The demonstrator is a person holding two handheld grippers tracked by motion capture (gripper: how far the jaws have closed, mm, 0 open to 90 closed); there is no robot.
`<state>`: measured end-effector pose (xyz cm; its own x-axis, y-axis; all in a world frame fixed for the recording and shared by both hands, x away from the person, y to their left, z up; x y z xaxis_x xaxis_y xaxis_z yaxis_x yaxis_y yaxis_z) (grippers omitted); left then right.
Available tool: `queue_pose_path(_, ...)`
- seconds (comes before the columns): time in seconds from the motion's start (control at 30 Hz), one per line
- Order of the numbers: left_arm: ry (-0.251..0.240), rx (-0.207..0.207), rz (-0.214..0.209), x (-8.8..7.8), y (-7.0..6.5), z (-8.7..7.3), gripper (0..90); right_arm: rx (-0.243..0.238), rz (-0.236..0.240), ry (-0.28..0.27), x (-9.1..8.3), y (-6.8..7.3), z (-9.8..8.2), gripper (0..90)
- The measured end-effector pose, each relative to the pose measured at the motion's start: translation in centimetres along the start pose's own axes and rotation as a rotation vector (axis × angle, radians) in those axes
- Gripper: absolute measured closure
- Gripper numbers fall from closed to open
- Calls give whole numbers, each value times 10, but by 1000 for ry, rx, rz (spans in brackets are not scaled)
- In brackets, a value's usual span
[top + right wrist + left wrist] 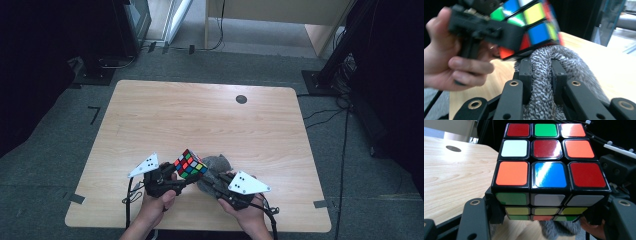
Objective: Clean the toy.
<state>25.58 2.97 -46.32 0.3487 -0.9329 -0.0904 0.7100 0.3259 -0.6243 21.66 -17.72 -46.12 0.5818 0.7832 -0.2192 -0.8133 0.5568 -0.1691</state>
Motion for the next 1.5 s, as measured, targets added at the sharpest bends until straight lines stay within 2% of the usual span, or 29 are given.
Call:
queue_pose_path(0.13, -9, -16, -1, -2, 2, 1, 343, -56, 72, 35, 11, 16, -2, 762)
queue_pose_path(0.23, -9, -17, -1, -2, 2, 1, 343, -56, 66, 39, 10, 15, -1, 763)
queue_pose_path(0.33, 2, -6, -2, 0, 1, 0, 343, 1, 7, 11, 2, 1, -1, 765)
queue_pose_path(0.4, 5, -8, -4, 1, 1, -1, 343, 6, -8, 8, 0, -2, -1, 765)
queue_pose_path(0.47, 0, -17, -4, 0, 3, -1, 343, -13, 7, 18, 3, 4, -1, 763)
queue_pose_path(0.53, -4, -25, 2, -1, 4, 0, 343, -27, 52, 35, 9, 13, -2, 762)
queue_pose_path(0.6, -7, -25, 3, -2, 5, 0, 343, -48, 70, 49, 13, 19, -3, 762)
queue_pose_path(0.67, -10, -23, 1, -2, 4, 0, 343, -50, 62, 49, 12, 17, -1, 763)
queue_pose_path(0.7, -11, -21, 1, -1, 3, 0, 343, -38, 45, 43, 9, 12, 0, 764)
queue_pose_path(0.77, -2, -14, -1, 0, 2, -1, 343, 15, 2, 15, 1, 1, 1, 765)
queue_pose_path(0.83, 5, -13, 1, 2, 1, -2, 343, 31, -22, 5, -3, -5, 1, 765)
queue_pose_path(0.9, 4, -19, -1, 1, 2, -2, 343, 12, -13, 14, -1, -1, 0, 764)
queue_pose_path(1.03, -6, -28, 7, -2, 5, 0, 343, -22, 64, 41, 13, 20, -4, 764)
queue_pose_path(1.1, -11, -32, 8, -2, 6, 0, 343, -43, 81, 52, 18, 27, -5, 764)
queue_pose_path(1.17, -13, -37, 1, -2, 5, 0, 343, -39, 67, 50, 15, 23, -3, 765)
queue_pose_path(1.3, -2, -26, -3, 0, 3, -2, 343, 36, -26, -12, -1, -2, 0, 768)
queue_pose_path(1.33, -2, -28, -5, 1, 2, -2, 343, 30, -37, -17, -4, -4, 1, 768)
queue_pose_path(1.4, -2, -29, -5, 1, 3, -2, 343, 6, -34, -13, -3, -1, 0, 767)
queue_pose_path(1.5, -9, -40, 1, -2, 6, 0, 343, -19, 38, 12, 7, 14, -3, 765)
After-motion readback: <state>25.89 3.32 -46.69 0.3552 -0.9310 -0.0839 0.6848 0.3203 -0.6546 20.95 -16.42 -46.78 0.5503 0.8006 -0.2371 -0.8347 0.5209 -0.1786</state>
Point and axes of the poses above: each handheld gripper's, and its own axes: x roughly forward along the jaws, z roughly out of its top, y roughly to its left, the point moved 3 cm from there along x, roughly forward along the jaws, and after that the axes turned 11 degrees about -x, right-handed, at the moved point
